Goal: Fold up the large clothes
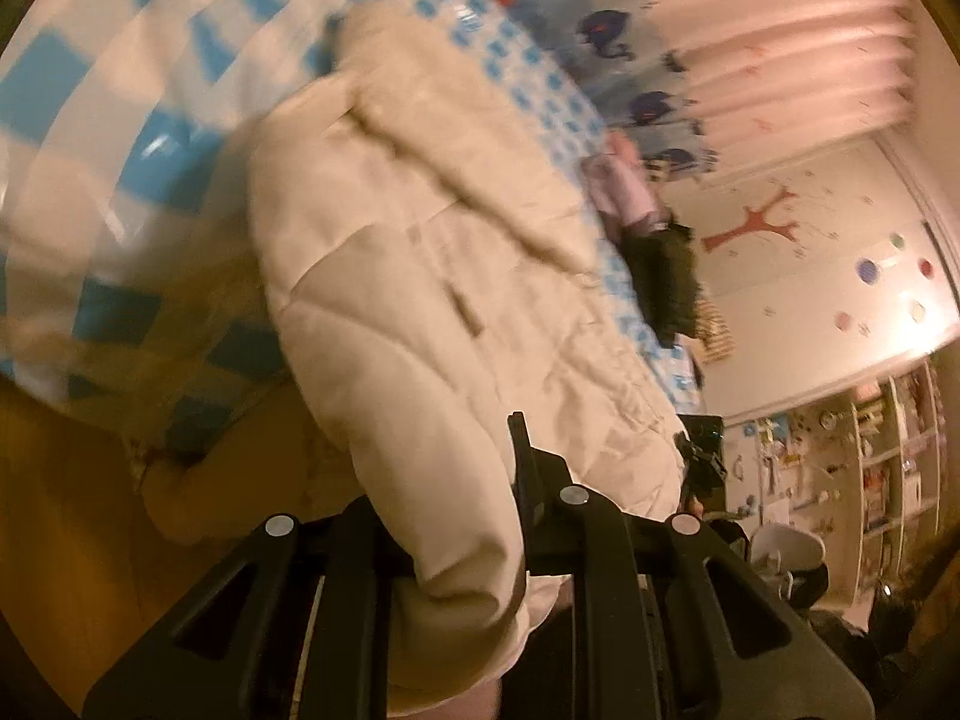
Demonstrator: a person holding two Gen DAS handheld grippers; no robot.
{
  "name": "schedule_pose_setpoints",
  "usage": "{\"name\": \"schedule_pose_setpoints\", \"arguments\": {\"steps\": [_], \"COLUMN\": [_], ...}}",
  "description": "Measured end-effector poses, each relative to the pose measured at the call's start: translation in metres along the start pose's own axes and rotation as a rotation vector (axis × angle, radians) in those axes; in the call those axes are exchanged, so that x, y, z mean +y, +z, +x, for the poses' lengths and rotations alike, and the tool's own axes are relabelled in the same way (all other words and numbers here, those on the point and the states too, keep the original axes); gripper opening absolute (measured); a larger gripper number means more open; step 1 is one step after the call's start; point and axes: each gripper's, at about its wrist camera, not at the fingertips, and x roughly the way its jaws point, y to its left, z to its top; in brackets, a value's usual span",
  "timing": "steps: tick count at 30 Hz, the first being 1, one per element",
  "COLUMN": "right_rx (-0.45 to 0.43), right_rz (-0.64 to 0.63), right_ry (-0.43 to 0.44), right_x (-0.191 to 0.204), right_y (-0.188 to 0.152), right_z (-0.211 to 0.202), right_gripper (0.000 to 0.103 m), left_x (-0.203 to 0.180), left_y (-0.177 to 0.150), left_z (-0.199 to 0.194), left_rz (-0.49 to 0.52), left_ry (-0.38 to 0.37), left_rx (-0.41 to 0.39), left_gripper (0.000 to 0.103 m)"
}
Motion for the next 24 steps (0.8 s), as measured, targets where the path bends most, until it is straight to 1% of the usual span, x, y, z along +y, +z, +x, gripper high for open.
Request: {"name": "schedule_pose_setpoints", "arguments": {"steps": [3,4,6,9,11,13,16,17,19,21,24], "right_rx": [-0.032,-0.036,-0.032,-0.005,0.024,0.034,0.05,0.056,0.048,0.01,-0.064], "right_rz": [-0.039,-0.048,-0.058,-0.023,0.018,0.061,0.091,0.095,0.097,0.066,0.018], "right_ry": [0.074,0.087,0.096,0.064,0.023,0.015,0.007,0.0,0.019,0.079,0.196], "right_x": [0.022,0.026,0.029,0.016,-0.002,-0.018,-0.028,-0.03,-0.03,-0.02,-0.003], "right_y": [-0.005,-0.007,-0.016,-0.027,-0.037,-0.045,-0.051,-0.053,-0.053,-0.047,-0.032], "right_z": [-0.01,-0.013,-0.019,-0.017,-0.017,-0.017,-0.02,-0.02,-0.023,-0.025,-0.024], "right_gripper": [0.018,0.018,0.018,0.018,0.019,0.019,0.021,0.021,0.021,0.021,0.021], "left_x": [-0.018,-0.022,-0.022,0.0,0.021,0.039,0.051,0.053,0.052,0.043,0.022], "left_y": [-0.005,-0.009,-0.015,-0.026,-0.037,-0.047,-0.056,-0.058,-0.06,-0.058,-0.046], "left_z": [-0.019,-0.025,-0.028,-0.022,-0.013,-0.008,-0.002,-0.002,-0.005,-0.013,-0.026], "left_rz": [0.044,0.059,0.069,0.021,-0.024,-0.07,-0.097,-0.097,-0.095,-0.078,-0.045], "left_ry": [-0.067,-0.092,-0.111,-0.117,-0.109,-0.111,-0.105,-0.109,-0.116,-0.142,-0.183], "left_rx": [-0.029,-0.036,-0.024,0.031,0.061,0.085,0.083,0.079,0.053,0.007,-0.08], "left_gripper": [0.014,0.015,0.015,0.015,0.015,0.015,0.016,0.016,0.016,0.016,0.016]}}
